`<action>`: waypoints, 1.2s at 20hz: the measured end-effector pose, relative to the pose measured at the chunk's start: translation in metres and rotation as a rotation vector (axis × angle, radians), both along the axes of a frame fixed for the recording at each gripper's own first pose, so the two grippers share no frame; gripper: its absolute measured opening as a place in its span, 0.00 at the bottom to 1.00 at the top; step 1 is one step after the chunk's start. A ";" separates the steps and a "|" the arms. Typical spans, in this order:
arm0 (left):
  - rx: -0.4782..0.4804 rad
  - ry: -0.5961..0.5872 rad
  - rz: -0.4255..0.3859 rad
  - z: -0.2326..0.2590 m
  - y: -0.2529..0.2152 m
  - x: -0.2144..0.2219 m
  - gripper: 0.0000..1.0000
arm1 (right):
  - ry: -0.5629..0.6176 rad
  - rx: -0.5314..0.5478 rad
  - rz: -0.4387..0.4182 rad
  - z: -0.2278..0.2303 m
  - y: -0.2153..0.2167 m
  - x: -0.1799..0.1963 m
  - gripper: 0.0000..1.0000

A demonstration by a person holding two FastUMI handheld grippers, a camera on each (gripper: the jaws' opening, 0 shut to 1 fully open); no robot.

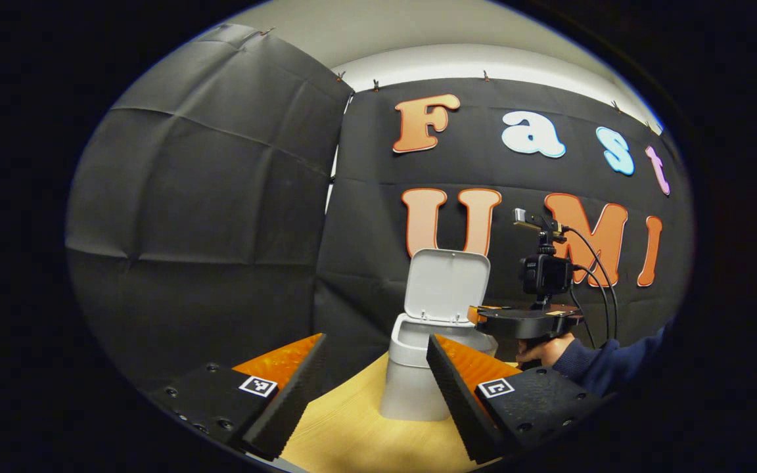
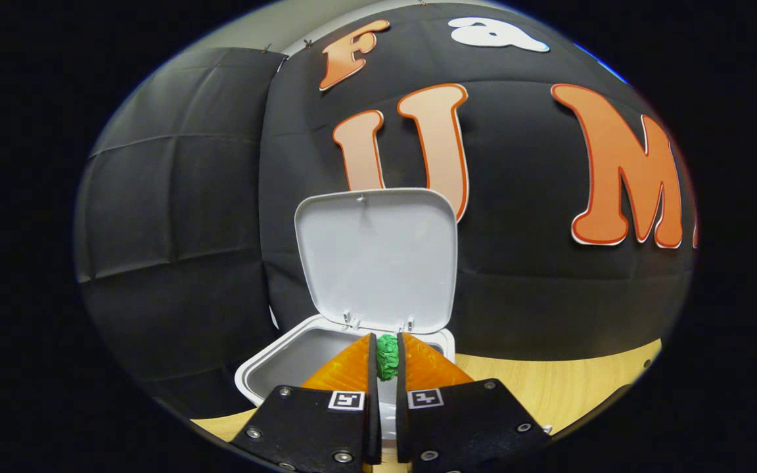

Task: Press the lid of the desktop garbage bin to open it, pick up the crumpled paper on the desktop and throw it into the bin, then pick up the pop can on the desktop and drop it into the bin, and finally close the garbage bin lid.

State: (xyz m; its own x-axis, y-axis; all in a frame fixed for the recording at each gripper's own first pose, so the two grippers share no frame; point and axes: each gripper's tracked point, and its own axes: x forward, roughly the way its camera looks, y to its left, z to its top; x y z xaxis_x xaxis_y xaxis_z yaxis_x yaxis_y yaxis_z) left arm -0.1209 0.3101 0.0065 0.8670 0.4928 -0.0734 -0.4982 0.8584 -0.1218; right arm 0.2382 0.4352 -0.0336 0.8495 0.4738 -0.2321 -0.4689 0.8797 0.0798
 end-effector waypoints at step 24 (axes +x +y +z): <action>0.047 0.000 -0.499 -0.011 -0.208 0.114 0.95 | -0.092 -0.007 -0.296 0.056 -0.309 -0.138 0.62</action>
